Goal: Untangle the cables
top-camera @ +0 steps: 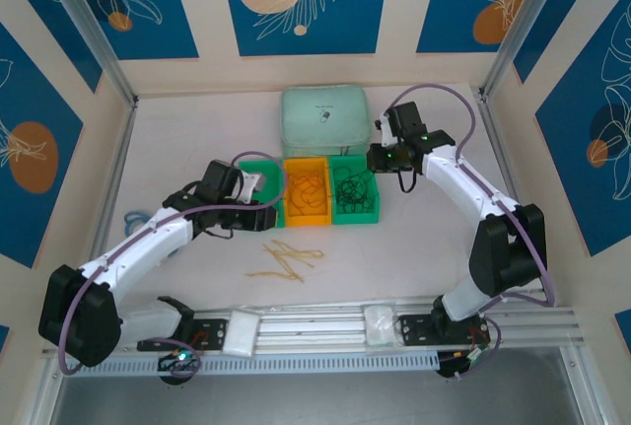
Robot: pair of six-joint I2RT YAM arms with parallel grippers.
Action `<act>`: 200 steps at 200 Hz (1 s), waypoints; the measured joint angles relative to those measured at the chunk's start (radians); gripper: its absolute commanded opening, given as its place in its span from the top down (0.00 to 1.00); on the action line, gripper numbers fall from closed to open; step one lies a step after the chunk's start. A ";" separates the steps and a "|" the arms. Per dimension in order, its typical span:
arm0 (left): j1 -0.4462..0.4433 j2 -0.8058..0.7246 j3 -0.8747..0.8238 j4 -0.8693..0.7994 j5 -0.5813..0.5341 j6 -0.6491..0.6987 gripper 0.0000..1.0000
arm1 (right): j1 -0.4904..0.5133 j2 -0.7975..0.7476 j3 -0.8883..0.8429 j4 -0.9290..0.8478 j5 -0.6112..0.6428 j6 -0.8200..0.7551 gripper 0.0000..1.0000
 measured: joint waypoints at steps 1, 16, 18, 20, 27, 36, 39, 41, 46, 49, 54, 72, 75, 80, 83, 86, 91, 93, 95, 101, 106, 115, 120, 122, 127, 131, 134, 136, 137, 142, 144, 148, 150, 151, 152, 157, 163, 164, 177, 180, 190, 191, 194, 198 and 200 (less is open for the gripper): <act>0.000 0.000 0.000 0.000 0.000 0.000 0.59 | -0.001 0.000 -0.002 0.000 0.000 0.000 0.79; 0.000 0.000 0.000 0.000 0.000 0.000 0.59 | -0.019 0.000 -0.039 -0.005 0.002 0.009 0.79; 0.000 0.000 0.000 0.000 0.000 0.000 0.59 | -0.020 0.000 -0.042 -0.006 0.002 0.010 0.79; 0.000 0.000 0.000 0.000 0.000 0.000 0.59 | -0.021 0.000 -0.046 -0.006 0.002 0.010 0.79; 0.000 0.000 0.000 0.000 0.000 0.000 0.59 | -0.024 0.000 -0.056 -0.009 0.001 0.013 0.79; 0.000 0.000 0.000 0.000 0.000 0.000 0.59 | -0.026 0.000 -0.064 -0.008 -0.002 0.018 0.79; 0.000 0.000 0.000 0.000 0.000 0.000 0.59 | -0.026 0.001 -0.065 -0.009 -0.002 0.019 0.79; 0.000 0.000 0.000 0.000 0.000 0.000 0.59 | -0.026 0.001 -0.066 -0.008 -0.003 0.021 0.79; 0.000 0.000 0.000 0.000 0.000 0.000 0.59 | -0.026 0.001 -0.066 -0.007 -0.006 0.022 0.79; 0.000 0.000 0.000 0.000 0.000 0.000 0.59 | -0.026 0.001 -0.066 -0.005 -0.009 0.023 0.79; 0.000 0.000 0.000 0.000 0.000 0.000 0.59 | -0.026 0.001 -0.066 0.000 -0.011 0.025 0.79; 0.000 0.000 0.000 0.000 0.000 0.000 0.59 | -0.026 0.002 -0.066 0.014 -0.030 0.032 0.78; 0.000 0.000 0.000 0.000 0.000 0.000 0.59 | -0.026 0.002 -0.066 0.018 -0.033 0.033 0.78; 0.000 0.000 0.000 0.000 0.000 0.000 0.59 | -0.026 0.003 -0.066 0.022 -0.036 0.034 0.78; 0.000 0.000 0.000 0.000 0.000 0.000 0.59 | -0.026 0.005 -0.066 0.025 -0.039 0.035 0.79; 0.000 0.000 0.000 0.000 0.000 0.000 0.59 | -0.026 0.006 -0.066 0.028 -0.040 0.036 0.78; 0.000 0.000 0.000 0.000 0.000 0.000 0.59 | -0.026 0.008 -0.066 0.033 -0.045 0.040 0.79; 0.000 0.000 0.000 0.000 0.000 0.000 0.59 | -0.026 0.010 -0.066 0.034 -0.045 0.040 0.79; 0.000 -0.001 0.000 0.000 0.000 0.000 0.59 | -0.026 0.012 -0.066 0.035 -0.048 0.040 0.78; 0.000 -0.001 0.000 0.000 0.000 0.000 0.59 | -0.026 0.017 -0.066 0.039 -0.052 0.041 0.78; 0.000 -0.002 0.000 0.000 0.000 0.000 0.59 | -0.026 0.021 -0.066 0.040 -0.055 0.043 0.78; 0.000 -0.003 0.000 0.000 0.000 0.000 0.59 | -0.026 0.034 -0.066 0.043 -0.058 0.045 0.78; 0.000 -0.004 0.000 0.000 0.000 0.000 0.59 | -0.027 0.040 -0.066 0.045 -0.059 0.047 0.78; 0.000 -0.005 0.000 0.000 0.000 0.000 0.59 | -0.027 0.043 -0.066 0.046 -0.059 0.047 0.78; 0.000 -0.006 0.000 0.000 0.000 0.000 0.59 | -0.027 0.050 -0.066 0.048 -0.061 0.047 0.78; 0.000 -0.008 0.000 0.000 0.000 0.000 0.59 | -0.029 0.056 -0.066 0.048 -0.062 0.048 0.78; 0.000 -0.008 0.000 0.000 0.000 0.000 0.59 | -0.029 0.060 -0.066 0.050 -0.062 0.048 0.78; 0.000 -0.008 0.000 0.000 0.000 0.000 0.59 | -0.029 0.062 -0.066 0.050 -0.062 0.048 0.78; 0.000 -0.008 0.000 0.000 0.000 0.000 0.59 | -0.029 0.063 -0.066 0.050 -0.062 0.048 0.78; 0.000 -0.009 0.000 0.000 0.000 0.000 0.59 | -0.029 0.068 -0.066 0.052 -0.063 0.048 0.79; 0.000 -0.010 0.000 0.000 0.000 0.000 0.59 | -0.029 0.069 -0.066 0.053 -0.063 0.048 0.79; 0.000 -0.010 0.000 0.000 0.000 0.000 0.59 | -0.029 0.072 -0.066 0.053 -0.065 0.048 0.79; 0.000 -0.010 0.000 0.000 0.000 0.000 0.59 | -0.029 0.072 -0.066 0.054 -0.066 0.048 0.80; 0.000 -0.010 0.000 0.000 0.000 0.000 0.59 | -0.029 0.073 -0.066 0.055 -0.066 0.048 0.80; 0.000 -0.010 0.000 0.000 0.000 0.000 0.59 | -0.029 0.073 -0.066 0.055 -0.067 0.048 0.81; 0.000 -0.010 0.000 0.000 0.000 0.000 0.59 | -0.029 0.074 -0.066 0.057 -0.070 0.050 0.82; 0.000 -0.010 0.000 0.000 0.000 0.000 0.59 | -0.029 0.074 -0.066 0.060 -0.073 0.051 0.84; 0.000 -0.010 0.000 0.000 0.000 0.000 0.59 | -0.029 0.074 -0.066 0.062 -0.074 0.053 0.85; 0.000 -0.010 0.000 0.000 0.000 0.000 0.59 | -0.027 0.073 -0.066 0.076 -0.081 0.053 0.90; 0.000 -0.010 0.000 0.000 0.000 0.000 0.59 | -0.027 0.073 -0.066 0.078 -0.081 0.058 0.91; 0.000 -0.010 0.000 0.000 0.000 0.000 0.59 | -0.022 0.073 -0.066 0.087 -0.084 0.055 0.94; 0.000 -0.010 0.000 0.000 0.000 0.000 0.59 | -0.021 0.073 -0.066 0.087 -0.084 0.056 0.94; 0.000 -0.010 0.000 0.000 0.000 0.000 0.59 | -0.021 0.073 -0.066 0.089 -0.084 0.056 0.94; 0.000 -0.010 0.000 0.000 0.000 0.000 0.59 | -0.018 0.073 -0.066 0.093 -0.085 0.056 0.95; 0.000 -0.010 0.000 0.000 0.000 0.000 0.59 | -0.018 0.073 -0.066 0.094 -0.085 0.055 0.96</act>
